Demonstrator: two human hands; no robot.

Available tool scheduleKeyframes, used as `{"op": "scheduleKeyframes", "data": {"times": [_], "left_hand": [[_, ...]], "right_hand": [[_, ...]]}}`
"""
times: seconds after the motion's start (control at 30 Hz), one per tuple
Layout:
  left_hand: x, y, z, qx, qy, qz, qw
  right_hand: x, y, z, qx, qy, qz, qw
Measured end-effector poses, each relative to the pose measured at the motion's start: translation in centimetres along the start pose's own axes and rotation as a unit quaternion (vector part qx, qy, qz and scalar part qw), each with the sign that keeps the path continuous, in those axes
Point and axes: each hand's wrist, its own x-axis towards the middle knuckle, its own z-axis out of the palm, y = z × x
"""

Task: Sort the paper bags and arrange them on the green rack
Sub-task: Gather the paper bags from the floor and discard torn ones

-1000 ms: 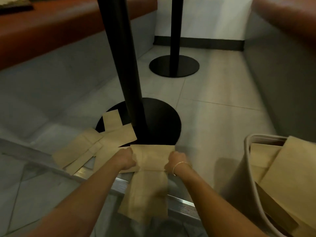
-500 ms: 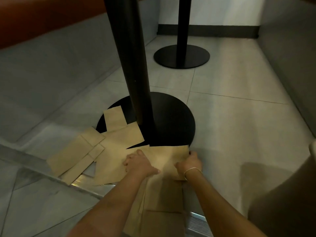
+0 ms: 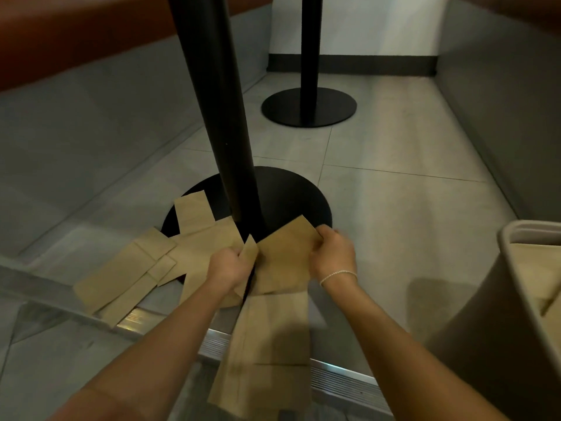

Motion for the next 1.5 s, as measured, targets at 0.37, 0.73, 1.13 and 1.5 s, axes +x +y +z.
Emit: {"op": "scheduleKeyframes", "data": {"times": [0.37, 0.73, 1.13, 1.5], "left_hand": [[-6.5, 14.7, -7.2, -0.082, 0.165, 0.16, 0.97], [-18.0, 25.5, -15.4, -0.232, 0.123, 0.343, 0.902], [-24.9, 29.6, -11.1, -0.114, -0.208, 0.504, 0.831], [-25.1, 30.4, -3.7, 0.05, -0.278, 0.515, 0.809]], "right_hand": [[-5.2, -5.7, -14.4, -0.063, 0.117, -0.04, 0.99], [-10.4, -6.2, -35.1, -0.191, 0.245, 0.014, 0.95], [-15.2, 0.4, -37.8, -0.284, 0.021, 0.101, 0.953], [-15.3, -1.2, -37.2, -0.305, 0.079, 0.078, 0.946]]}}
